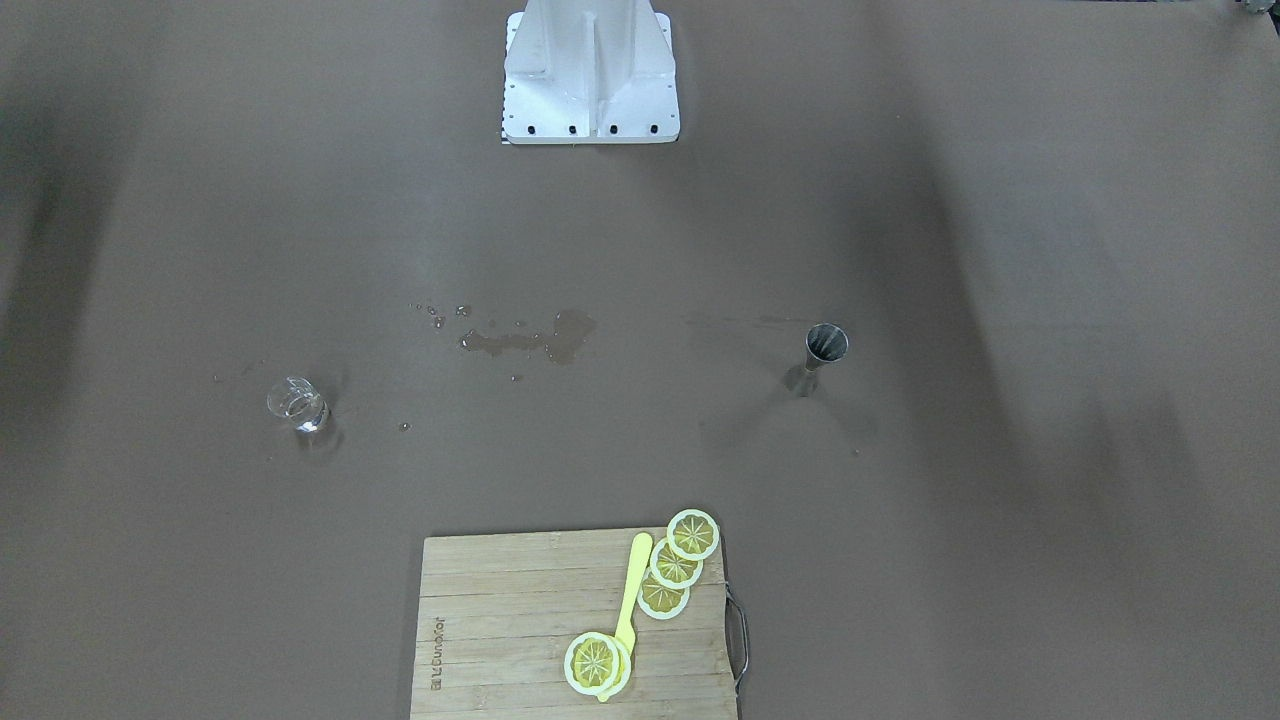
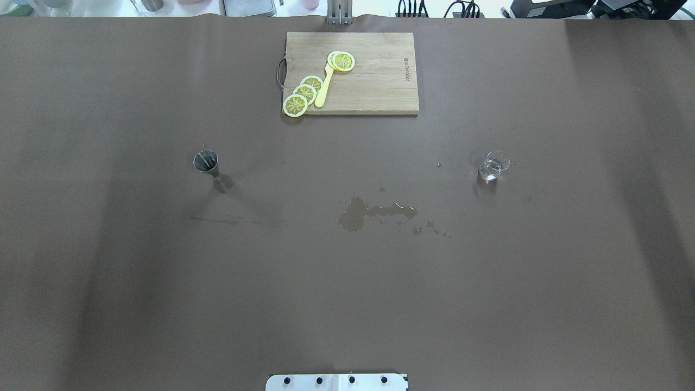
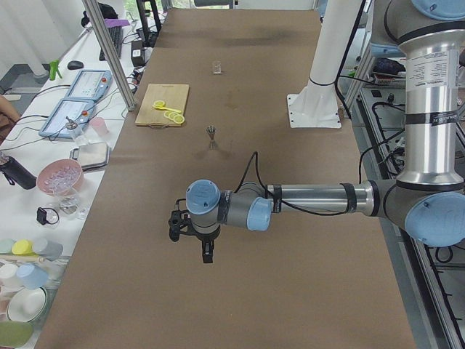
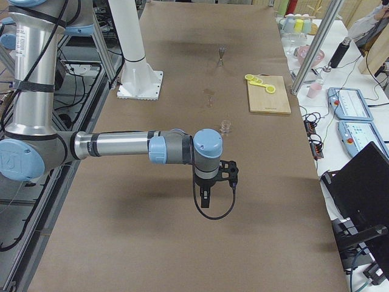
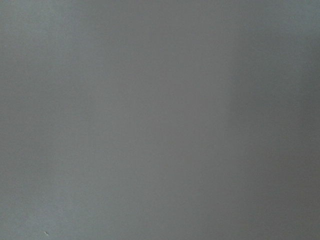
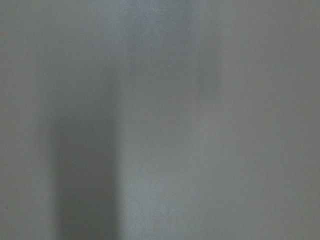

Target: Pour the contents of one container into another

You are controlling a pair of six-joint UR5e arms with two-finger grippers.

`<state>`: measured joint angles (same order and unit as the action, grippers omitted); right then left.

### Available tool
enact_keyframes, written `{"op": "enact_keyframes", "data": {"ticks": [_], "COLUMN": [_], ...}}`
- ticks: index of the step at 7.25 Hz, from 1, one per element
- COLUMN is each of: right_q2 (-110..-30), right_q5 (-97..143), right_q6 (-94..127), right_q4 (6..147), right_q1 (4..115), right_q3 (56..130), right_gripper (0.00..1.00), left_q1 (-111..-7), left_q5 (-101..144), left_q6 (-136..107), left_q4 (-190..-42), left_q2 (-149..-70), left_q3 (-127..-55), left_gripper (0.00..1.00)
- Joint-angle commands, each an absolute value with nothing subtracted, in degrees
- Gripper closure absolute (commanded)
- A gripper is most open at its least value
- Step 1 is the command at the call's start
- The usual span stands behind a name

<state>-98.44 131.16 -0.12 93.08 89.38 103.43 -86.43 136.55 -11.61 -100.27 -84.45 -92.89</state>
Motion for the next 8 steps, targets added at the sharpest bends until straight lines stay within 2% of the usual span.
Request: {"op": "enact_keyframes", "data": {"ticks": [1,8], "right_q2": [-98.4,-97.6], "right_q5": [130.9,131.2], "right_q6": [-0.6,-0.7], "right_q4": [93.1,93.0], "right_q1": [89.6,89.6], "right_q3": [103.4,103.4], "right_gripper": [0.0,0.0], "left_q1": [-86.4,-86.5], "left_q5": [137.3,137.2], "left_q6": [-11.6,-11.6], "left_q4": [-100.2,-100.1], "left_q2": [-84.5,-84.5], "left_q3": [-93.2,-93.2], "left_gripper": [0.01,0.01]}}
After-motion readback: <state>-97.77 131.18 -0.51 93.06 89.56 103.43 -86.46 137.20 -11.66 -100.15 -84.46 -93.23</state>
